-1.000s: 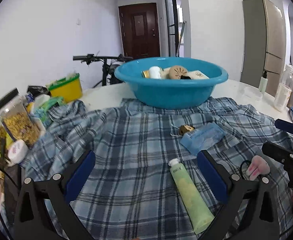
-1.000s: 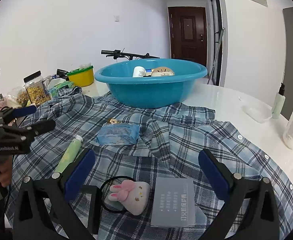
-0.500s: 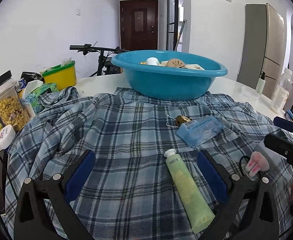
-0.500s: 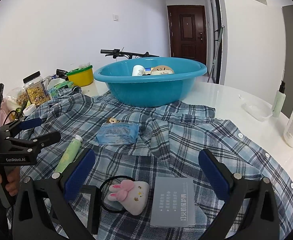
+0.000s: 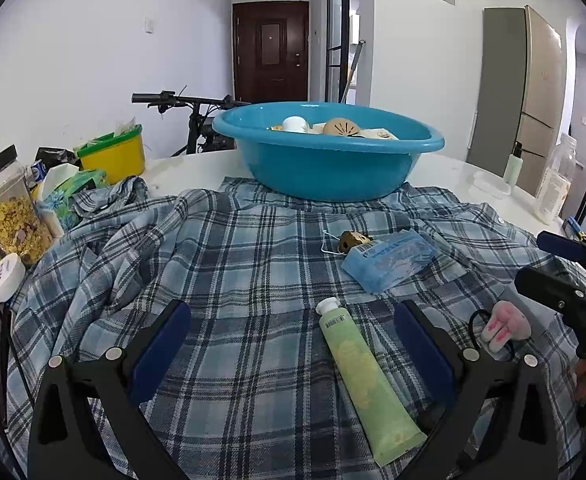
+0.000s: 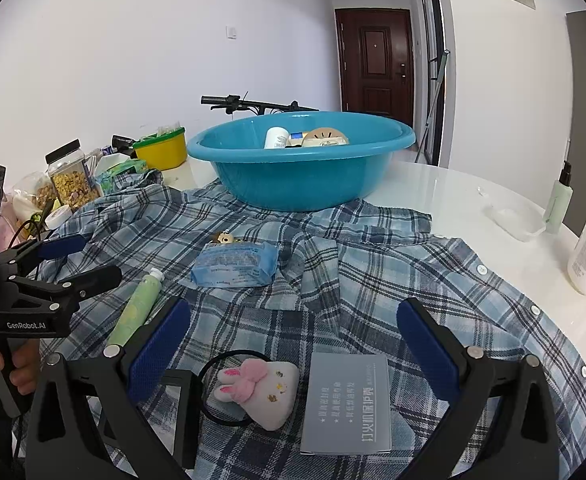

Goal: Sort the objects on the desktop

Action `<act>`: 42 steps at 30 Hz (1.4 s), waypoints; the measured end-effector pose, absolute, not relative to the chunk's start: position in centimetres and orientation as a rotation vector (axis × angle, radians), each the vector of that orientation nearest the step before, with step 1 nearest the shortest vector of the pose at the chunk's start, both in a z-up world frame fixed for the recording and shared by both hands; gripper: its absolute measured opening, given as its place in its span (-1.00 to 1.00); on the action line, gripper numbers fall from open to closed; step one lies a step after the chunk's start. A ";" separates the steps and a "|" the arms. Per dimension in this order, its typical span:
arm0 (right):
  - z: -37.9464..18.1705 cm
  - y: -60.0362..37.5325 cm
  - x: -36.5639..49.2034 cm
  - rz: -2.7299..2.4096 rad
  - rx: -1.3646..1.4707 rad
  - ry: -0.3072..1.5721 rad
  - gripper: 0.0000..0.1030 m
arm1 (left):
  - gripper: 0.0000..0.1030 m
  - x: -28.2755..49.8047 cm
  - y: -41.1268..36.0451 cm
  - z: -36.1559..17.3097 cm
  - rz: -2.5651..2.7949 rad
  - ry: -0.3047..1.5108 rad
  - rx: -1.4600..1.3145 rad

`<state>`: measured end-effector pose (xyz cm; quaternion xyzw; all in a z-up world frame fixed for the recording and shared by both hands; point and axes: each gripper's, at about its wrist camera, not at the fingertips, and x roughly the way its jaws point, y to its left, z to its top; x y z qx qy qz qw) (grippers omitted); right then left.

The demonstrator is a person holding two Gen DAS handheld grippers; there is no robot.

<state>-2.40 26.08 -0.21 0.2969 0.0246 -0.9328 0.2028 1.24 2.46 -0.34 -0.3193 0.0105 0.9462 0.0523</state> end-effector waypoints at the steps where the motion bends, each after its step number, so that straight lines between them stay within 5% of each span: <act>1: -0.2 26.1 -2.4 -2.603 0.831 0.067 1.00 | 1.00 1.2 2.5 -0.3 2.874 0.033 -0.972; 42: -0.3 25.7 -2.5 -2.595 0.848 0.090 1.00 | 1.00 1.3 1.9 -0.1 2.902 0.000 -0.960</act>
